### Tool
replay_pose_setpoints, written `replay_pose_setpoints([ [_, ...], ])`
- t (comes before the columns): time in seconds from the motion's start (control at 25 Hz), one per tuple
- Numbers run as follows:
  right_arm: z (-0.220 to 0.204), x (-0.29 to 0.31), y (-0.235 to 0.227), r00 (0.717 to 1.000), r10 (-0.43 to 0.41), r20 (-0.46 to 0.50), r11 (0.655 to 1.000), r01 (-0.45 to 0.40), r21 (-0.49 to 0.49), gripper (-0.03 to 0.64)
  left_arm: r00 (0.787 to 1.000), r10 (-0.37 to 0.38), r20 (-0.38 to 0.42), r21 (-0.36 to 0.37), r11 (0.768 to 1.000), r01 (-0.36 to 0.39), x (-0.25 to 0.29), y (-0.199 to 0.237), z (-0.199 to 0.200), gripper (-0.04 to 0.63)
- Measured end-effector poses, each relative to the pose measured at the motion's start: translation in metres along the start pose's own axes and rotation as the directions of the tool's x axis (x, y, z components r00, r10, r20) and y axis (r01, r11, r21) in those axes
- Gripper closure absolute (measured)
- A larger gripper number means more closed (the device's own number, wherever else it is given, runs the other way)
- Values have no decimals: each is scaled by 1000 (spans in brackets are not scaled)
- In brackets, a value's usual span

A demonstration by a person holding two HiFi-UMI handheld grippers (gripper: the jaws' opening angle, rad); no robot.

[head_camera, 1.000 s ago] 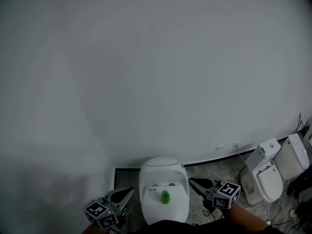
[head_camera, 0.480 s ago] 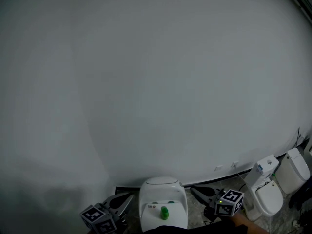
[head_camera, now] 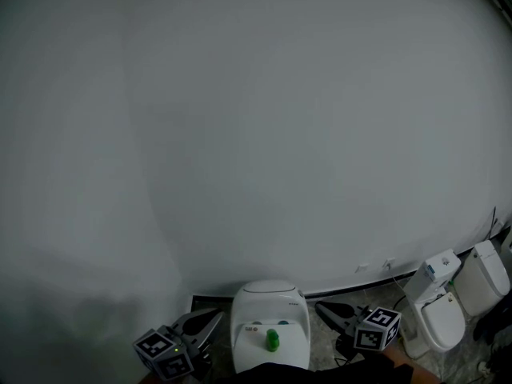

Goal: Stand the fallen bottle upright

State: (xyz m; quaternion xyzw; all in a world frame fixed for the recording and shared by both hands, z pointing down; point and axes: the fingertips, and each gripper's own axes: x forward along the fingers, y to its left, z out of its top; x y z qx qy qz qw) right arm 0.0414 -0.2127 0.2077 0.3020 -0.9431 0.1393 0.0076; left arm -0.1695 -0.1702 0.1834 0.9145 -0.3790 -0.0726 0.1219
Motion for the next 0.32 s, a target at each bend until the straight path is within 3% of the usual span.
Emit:
replay_pose_setpoints([
  [0.32,-6,8,-10,1000,6,-3,1000,-6,5,600,1000,-1,5,-38,999,2,8,4,1,581],
])
